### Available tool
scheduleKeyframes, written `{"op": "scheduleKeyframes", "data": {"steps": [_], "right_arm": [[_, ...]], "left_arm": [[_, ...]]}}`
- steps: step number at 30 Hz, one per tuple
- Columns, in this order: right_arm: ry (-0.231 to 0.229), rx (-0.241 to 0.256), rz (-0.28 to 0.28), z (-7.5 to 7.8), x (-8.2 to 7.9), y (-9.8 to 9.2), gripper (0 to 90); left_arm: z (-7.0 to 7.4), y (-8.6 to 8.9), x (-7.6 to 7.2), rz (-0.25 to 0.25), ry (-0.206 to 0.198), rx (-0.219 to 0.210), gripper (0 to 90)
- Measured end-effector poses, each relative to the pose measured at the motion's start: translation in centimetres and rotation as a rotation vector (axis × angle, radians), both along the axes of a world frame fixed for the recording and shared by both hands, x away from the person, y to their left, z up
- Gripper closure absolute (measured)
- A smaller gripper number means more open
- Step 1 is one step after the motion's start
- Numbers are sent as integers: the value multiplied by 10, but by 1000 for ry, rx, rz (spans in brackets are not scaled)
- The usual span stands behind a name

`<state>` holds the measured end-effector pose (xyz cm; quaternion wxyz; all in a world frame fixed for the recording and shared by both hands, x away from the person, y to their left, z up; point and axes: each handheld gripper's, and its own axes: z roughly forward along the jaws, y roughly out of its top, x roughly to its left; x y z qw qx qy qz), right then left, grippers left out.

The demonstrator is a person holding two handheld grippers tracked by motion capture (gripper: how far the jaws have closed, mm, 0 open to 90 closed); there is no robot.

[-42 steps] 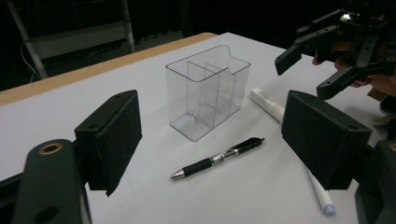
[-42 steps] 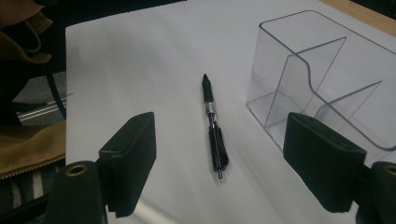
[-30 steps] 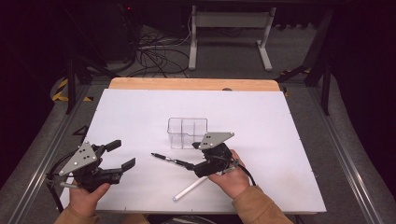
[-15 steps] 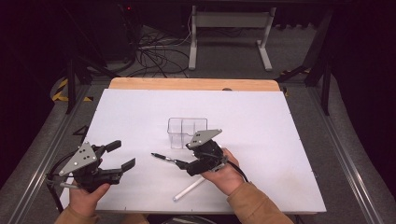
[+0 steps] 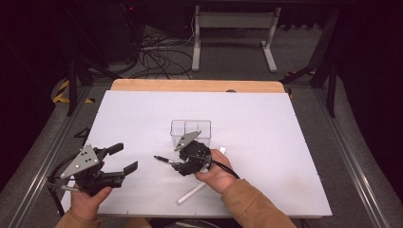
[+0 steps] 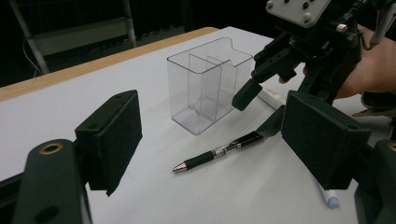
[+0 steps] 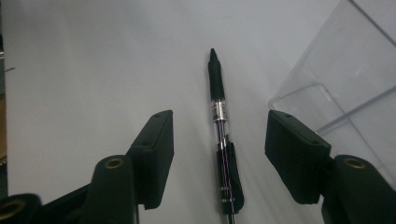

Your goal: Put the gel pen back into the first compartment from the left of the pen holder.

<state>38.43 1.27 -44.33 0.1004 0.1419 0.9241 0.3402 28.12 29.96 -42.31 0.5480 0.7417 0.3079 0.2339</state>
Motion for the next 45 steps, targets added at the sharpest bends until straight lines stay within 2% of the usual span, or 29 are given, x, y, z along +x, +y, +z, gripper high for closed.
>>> {"op": "scheduleKeyframes", "data": {"steps": [11,16,18,19,31,33,36,42,45], "right_arm": [[-1,-53,59,-9,12,19,511],[19,-70,76,-14,17,26,547],[19,-75,80,-16,20,27,558],[37,-78,68,-17,20,28,562],[27,-122,84,-31,27,37,645],[32,-128,88,-32,27,38,657],[33,-137,93,-34,28,40,678],[35,-145,95,-35,28,42,710],[42,-145,104,-35,29,43,755]], "left_arm": [[-1,-1,1,-1,5,0,212],[-1,0,0,0,6,-4,212],[-2,0,1,-1,-1,3,212],[-2,1,1,-2,-2,3,213],[-3,2,1,0,4,-4,213],[-3,2,1,1,0,4,213],[-4,1,0,4,11,-10,214],[-4,2,1,1,3,2,214],[-4,1,1,-1,9,-4,215]]}}
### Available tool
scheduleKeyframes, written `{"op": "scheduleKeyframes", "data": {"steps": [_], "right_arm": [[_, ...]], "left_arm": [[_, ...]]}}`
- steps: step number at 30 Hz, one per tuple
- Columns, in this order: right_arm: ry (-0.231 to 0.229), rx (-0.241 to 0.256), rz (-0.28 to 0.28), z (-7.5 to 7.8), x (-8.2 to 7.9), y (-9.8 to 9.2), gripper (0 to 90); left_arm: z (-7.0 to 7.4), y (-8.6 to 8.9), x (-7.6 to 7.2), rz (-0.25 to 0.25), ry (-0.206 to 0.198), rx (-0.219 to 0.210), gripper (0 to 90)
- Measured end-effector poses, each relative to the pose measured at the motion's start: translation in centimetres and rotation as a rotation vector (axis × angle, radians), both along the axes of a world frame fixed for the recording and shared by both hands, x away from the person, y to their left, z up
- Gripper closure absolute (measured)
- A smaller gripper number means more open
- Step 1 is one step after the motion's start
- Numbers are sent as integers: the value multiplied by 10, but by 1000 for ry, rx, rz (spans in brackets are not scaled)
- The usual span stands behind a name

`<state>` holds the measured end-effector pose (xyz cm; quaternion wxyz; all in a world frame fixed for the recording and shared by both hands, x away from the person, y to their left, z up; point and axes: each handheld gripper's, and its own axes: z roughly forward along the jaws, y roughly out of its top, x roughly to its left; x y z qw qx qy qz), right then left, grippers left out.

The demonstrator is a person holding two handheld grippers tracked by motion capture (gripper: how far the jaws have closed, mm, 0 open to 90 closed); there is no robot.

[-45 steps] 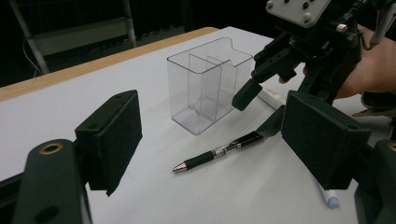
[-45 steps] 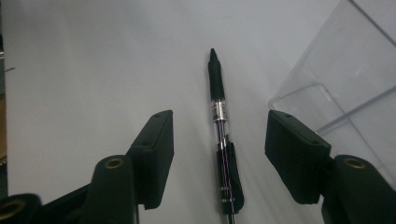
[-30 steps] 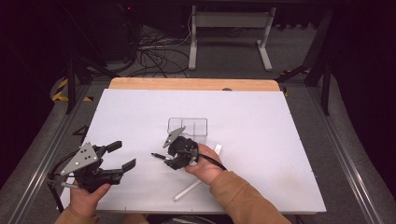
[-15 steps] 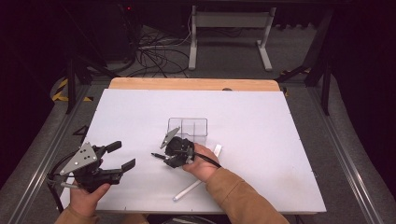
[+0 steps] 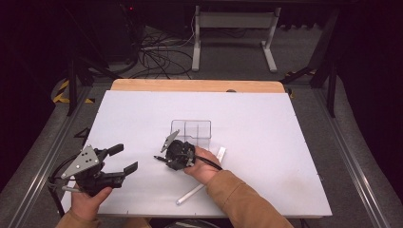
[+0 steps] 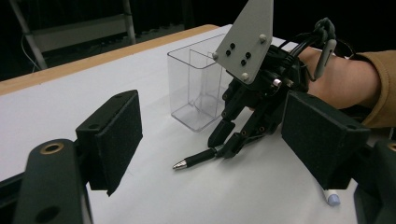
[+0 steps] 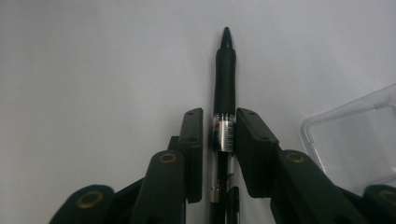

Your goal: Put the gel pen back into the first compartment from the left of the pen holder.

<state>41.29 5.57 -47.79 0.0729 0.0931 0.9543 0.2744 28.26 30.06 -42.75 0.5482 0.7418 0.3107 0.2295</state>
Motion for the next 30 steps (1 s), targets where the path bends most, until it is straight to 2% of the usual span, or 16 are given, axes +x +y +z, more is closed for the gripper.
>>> {"op": "scheduleKeyframes", "data": {"steps": [2,8,12,17,26,28,30], "right_arm": [[6,-1,5,0,0,1,781],[8,-4,-1,0,0,1,791],[3,-11,-2,1,-1,2,797],[-5,-16,4,2,-2,3,798],[8,34,-12,16,-5,-5,799],[3,43,-11,20,-6,-7,799],[-1,59,-15,24,-7,-10,799]], "left_arm": [[0,0,0,0,-6,7,214],[0,1,0,1,0,-4,215],[0,1,0,0,-6,6,215],[0,1,0,1,-1,-6,215],[1,1,0,5,-9,-8,215],[2,2,0,6,-19,1,215],[2,2,-1,8,-14,-6,215]]}}
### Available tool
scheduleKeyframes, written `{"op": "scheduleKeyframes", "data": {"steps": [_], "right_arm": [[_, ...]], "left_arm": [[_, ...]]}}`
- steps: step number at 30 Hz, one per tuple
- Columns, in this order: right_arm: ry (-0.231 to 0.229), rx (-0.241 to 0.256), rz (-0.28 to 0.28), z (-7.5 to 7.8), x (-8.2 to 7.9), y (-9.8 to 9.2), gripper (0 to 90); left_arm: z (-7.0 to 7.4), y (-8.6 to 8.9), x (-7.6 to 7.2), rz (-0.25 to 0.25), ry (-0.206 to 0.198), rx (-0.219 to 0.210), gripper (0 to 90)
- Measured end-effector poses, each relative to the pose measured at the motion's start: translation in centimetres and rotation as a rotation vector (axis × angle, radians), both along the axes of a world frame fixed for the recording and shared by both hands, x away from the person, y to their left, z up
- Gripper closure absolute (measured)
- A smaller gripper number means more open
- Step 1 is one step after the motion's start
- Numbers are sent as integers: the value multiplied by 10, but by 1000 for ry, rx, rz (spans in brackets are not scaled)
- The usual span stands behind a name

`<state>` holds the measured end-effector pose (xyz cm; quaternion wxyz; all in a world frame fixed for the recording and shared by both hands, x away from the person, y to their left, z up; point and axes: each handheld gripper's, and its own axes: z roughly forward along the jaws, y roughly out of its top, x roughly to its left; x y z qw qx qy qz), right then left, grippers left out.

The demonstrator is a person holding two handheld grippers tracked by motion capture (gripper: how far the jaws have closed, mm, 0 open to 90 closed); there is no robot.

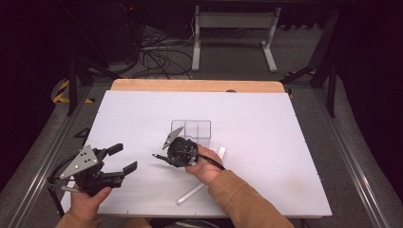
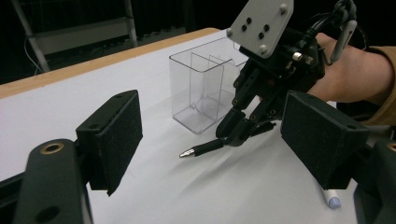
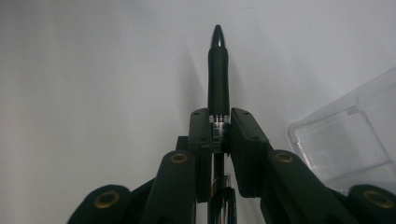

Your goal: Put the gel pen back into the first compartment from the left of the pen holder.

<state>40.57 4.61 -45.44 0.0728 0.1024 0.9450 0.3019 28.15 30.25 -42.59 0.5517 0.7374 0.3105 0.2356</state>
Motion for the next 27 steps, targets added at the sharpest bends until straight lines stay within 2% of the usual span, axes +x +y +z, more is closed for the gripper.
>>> {"op": "scheduleKeyframes", "data": {"steps": [6,15,22,27], "right_arm": [[-26,57,-3,13,-5,-8,798],[-66,179,-16,34,-10,-23,798],[-78,210,-17,39,-13,-26,797],[-92,249,-20,45,-14,-31,797]], "left_arm": [[0,0,0,3,0,-3,215],[0,0,-1,5,3,-10,215],[0,0,-1,4,1,-8,215],[-1,0,0,4,1,-6,215]]}}
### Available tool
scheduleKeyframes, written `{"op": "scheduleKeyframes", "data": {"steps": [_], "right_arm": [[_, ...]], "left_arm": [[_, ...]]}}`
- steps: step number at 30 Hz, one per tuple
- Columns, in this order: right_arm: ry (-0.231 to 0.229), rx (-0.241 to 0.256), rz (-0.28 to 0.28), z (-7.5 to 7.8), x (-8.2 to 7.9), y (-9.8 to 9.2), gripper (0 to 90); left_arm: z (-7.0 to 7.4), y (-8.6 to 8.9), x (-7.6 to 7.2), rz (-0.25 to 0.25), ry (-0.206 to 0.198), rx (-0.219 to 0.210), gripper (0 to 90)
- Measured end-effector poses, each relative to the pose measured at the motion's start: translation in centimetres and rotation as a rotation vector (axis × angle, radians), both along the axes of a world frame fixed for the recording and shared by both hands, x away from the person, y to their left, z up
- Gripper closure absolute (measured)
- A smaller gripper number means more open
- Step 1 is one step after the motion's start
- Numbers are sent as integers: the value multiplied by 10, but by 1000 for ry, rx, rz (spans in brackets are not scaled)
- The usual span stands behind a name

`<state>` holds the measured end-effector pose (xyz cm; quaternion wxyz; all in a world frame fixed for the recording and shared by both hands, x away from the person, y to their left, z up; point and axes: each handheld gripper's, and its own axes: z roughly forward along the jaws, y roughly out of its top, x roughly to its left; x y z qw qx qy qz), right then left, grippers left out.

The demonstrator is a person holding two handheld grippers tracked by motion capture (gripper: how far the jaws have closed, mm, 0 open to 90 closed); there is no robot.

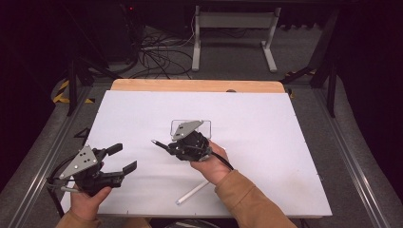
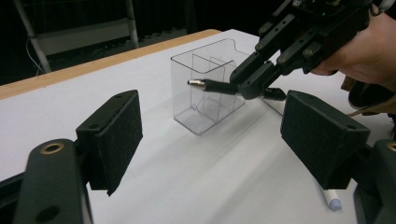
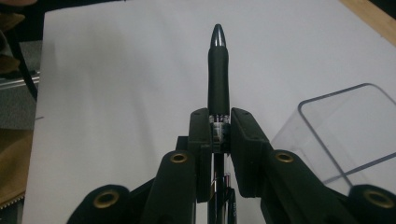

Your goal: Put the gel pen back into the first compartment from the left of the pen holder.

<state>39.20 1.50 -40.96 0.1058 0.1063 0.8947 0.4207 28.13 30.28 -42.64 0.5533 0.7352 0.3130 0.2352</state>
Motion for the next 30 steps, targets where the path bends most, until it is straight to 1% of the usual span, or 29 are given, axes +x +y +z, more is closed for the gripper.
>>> {"op": "scheduleKeyframes", "data": {"steps": [3,4,7,8,10,11,14,19,24,27,30], "right_arm": [[-1,35,2,5,0,-3,796],[-4,43,-1,7,0,-3,796],[-16,70,-7,11,-1,-5,796],[-19,79,-11,13,-1,-6,796],[-24,94,-17,15,0,-7,796],[-27,102,-20,17,0,-8,796],[-43,131,-28,21,1,-10,796],[-61,187,-50,27,4,-12,795],[-59,245,-80,31,9,-15,795],[-67,273,-95,33,12,-16,795],[-71,312,-117,35,15,-17,794]], "left_arm": [[0,-1,0,-2,-2,0,215],[0,-1,0,-3,4,-4,215],[0,-1,0,-3,-6,5,216],[0,-1,0,0,-1,-5,216],[-1,-1,1,-1,-2,-1,216],[-1,-1,0,1,7,-12,216],[-1,-1,1,-1,3,-5,216],[-1,-1,1,0,2,-6,216],[-1,0,1,0,1,-6,216],[-1,0,1,0,3,-6,216],[-1,-1,1,-1,3,-4,216]]}}
